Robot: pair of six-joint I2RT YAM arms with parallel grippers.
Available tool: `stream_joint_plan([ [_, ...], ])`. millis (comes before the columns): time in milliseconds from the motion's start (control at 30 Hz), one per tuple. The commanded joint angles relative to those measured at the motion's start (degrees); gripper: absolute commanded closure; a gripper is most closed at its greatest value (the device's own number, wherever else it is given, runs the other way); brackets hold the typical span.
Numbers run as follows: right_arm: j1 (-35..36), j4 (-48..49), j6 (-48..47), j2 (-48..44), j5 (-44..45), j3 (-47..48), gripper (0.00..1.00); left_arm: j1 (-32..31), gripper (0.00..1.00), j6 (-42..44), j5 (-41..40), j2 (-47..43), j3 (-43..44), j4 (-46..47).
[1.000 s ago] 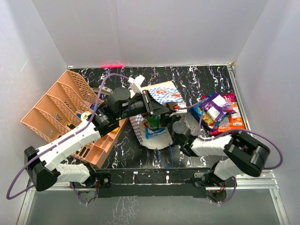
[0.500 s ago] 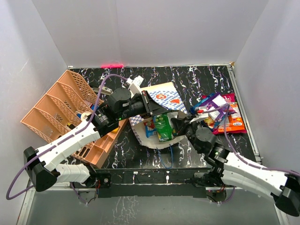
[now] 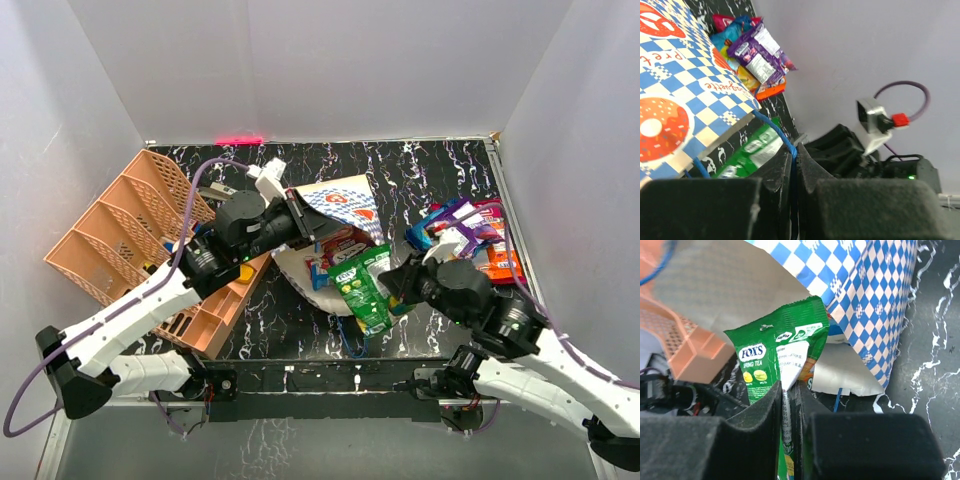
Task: Take the snacks out of the paper bag
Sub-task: Pick up the snack from the paper bag, then place the snack at the center of the board.
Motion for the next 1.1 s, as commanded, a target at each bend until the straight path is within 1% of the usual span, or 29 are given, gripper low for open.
stream_joint_plan([
  [0, 0.0, -5.0, -4.1, -2.7, -6.0, 12.4, 0.92, 0.0, 1.0, 0.7, -7.5, -4.7, -0.8, 0.0],
  [67, 0.0, -5.3, -5.9, -2.1, -6.4, 17.4, 0.92, -0.1, 1.0, 0.4, -8.6, -5.2, -1.6, 0.1],
  [133, 0.0, -5.2, -8.0, -0.9, -4.9, 22.1, 0.92, 0.0, 1.0, 0.2, -8.9, -5.1, -1.7, -0.3],
  [300, 0.0, -2.8, -14.5, 2.7, 4.2, 30.3, 0.92, 0.0, 1.0, -0.3, -8.8, -4.5, -2.2, -1.5],
  [367, 0.0, -1.3, -16.1, 3.9, 10.0, 31.9, 0.92, 0.0, 1.0, -0.2, -8.6, -4.5, -2.2, -2.2],
  [533, 0.0, 2.0, -19.1, 8.7, 29.5, 31.4, 0.92, -0.1, 1.0, -0.5, -7.3, -4.5, -3.2, -1.5],
  [600, 0.0, 3.0, -18.8, 12.1, 35.4, 30.6, 0.92, 0.0, 1.0, -0.4, -6.0, -4.2, -3.3, -0.7],
  [633, 0.0, 4.5, -18.7, 13.1, 37.1, 29.7, 0.92, 0.0, 1.0, -0.2, -5.1, -3.9, -3.1, -0.3],
  [767, -0.2, 17.7, -22.4, 15.7, 39.8, 24.4, 0.92, 0.0, 1.0, 0.6, 0.1, -2.2, -2.1, 2.0],
  [800, -0.9, 19.7, -23.4, 17.0, 40.5, 23.8, 0.92, 0.0, 1.0, 0.7, 1.5, -1.9, -2.0, 2.9],
  [867, -4.9, 20.8, -22.7, 19.8, 38.5, 23.8, 0.92, 0.0, 1.0, 0.8, 3.7, -1.3, -2.1, 4.8],
  [933, -12.2, 20.8, -19.8, 22.0, 29.6, 23.8, 0.92, 0.0, 1.0, 0.7, 5.3, -0.9, -2.2, 6.1],
  [1067, -29.4, 20.5, -13.6, 26.0, 12.5, 21.6, 0.92, -0.1, 1.0, -0.3, 7.2, -0.2, -3.3, 8.7],
])
